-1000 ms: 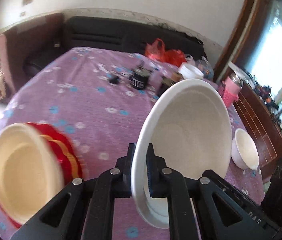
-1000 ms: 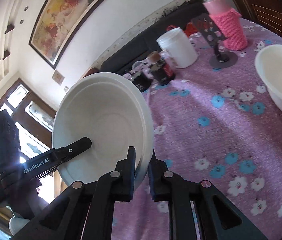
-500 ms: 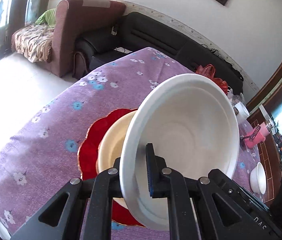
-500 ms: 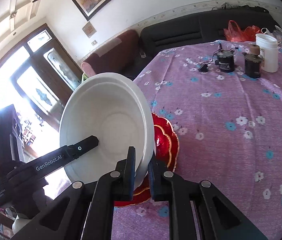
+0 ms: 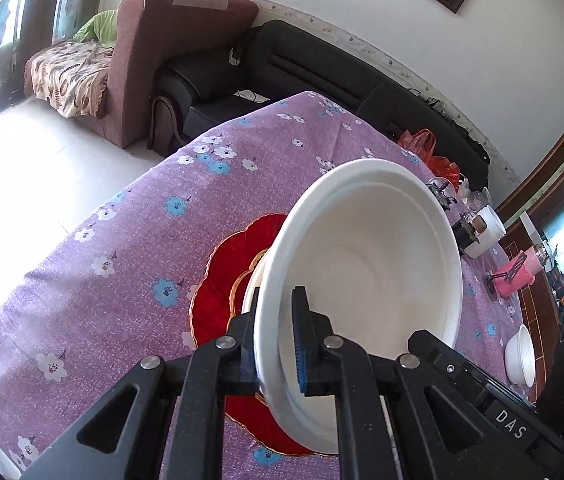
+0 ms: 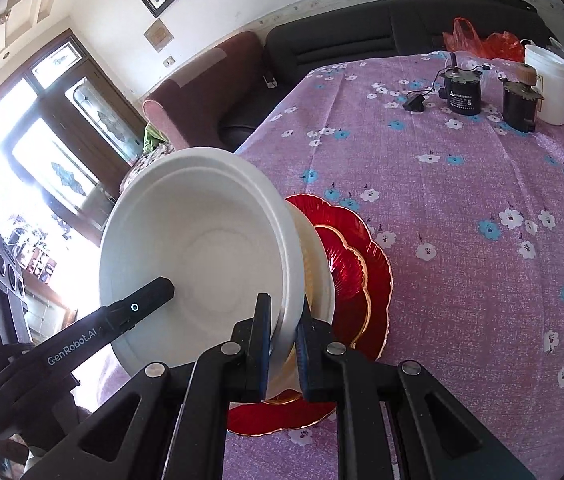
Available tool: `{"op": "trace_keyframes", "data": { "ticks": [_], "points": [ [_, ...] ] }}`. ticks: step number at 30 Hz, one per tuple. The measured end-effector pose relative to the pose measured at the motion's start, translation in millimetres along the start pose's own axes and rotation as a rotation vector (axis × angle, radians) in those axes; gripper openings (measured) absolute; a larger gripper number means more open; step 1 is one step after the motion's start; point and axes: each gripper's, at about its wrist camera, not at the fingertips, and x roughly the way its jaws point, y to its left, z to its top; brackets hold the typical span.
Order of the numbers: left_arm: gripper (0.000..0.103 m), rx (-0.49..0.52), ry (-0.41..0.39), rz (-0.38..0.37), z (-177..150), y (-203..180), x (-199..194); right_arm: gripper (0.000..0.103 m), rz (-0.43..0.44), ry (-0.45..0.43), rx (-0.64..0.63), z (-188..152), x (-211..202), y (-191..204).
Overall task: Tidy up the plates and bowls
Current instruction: 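Lift the large white bowl and carry it over the stack, then lower the white bowl onto the beige bowl and open both grippers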
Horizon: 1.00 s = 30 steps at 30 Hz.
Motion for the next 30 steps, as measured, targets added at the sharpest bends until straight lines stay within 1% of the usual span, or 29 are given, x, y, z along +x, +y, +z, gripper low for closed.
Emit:
{"op": "trace_keyframes", "data": {
  "ticks": [1, 2, 3, 4, 5, 6, 9, 11, 13, 15, 16, 17, 19, 21, 23, 30],
  "points": [
    [0.016, 0.005, -0.003, 0.004, 0, 0, -2, 0.013, 0.001, 0.001, 0.001, 0, -1, 0],
    [0.025, 0.009, -0.01, 0.014, 0, -1, -4, 0.013, 0.001, 0.002, 0.001, 1, 0, 0],
    [0.032, 0.008, -0.023, 0.023, 0, -1, -7, 0.013, -0.003, 0.001, 0.001, 1, -1, 0],
    [0.044, 0.006, -0.046, 0.033, 0, -1, -13, 0.013, -0.006, 0.0, 0.0, 1, -2, 1],
    [0.051, 0.006, -0.069, 0.044, 1, -1, -18, 0.013, -0.005, -0.001, -0.001, 1, -2, 1],
    [0.053, 0.008, -0.098, 0.059, 1, -1, -25, 0.013, -0.008, -0.002, -0.002, 1, -2, 1],
    [0.057, 0.005, -0.152, 0.071, 1, -1, -40, 0.013, -0.013, -0.014, 0.002, 1, -2, 1],
    [0.062, -0.003, -0.181, 0.064, 0, -1, -51, 0.013, -0.018, -0.02, 0.003, 0, -1, 2],
    [0.063, -0.007, -0.199, 0.05, -2, -1, -59, 0.017, -0.018, -0.027, -0.006, 0, -2, 3],
    [0.064, -0.01, -0.21, 0.035, -4, -2, -66, 0.028, -0.014, -0.044, -0.017, -1, -5, 6],
    [0.064, -0.011, -0.215, 0.027, -4, -3, -68, 0.031, -0.001, -0.055, -0.017, -1, -7, 6],
    [0.066, -0.012, -0.22, 0.022, -5, -3, -71, 0.037, 0.008, -0.066, -0.017, -1, -9, 6],
    [0.069, -0.014, -0.228, 0.013, -6, -4, -75, 0.043, 0.001, -0.093, -0.023, -1, -15, 7],
    [0.07, -0.016, -0.232, 0.003, -8, -4, -78, 0.054, -0.008, -0.119, -0.033, -1, -22, 8],
    [0.07, -0.013, -0.237, -0.003, -10, -6, -80, 0.059, -0.007, -0.134, -0.037, 0, -27, 7],
    [0.072, 0.041, -0.257, -0.002, -18, -23, -87, 0.059, -0.002, -0.168, -0.008, -4, -43, -6]
  ]
}}
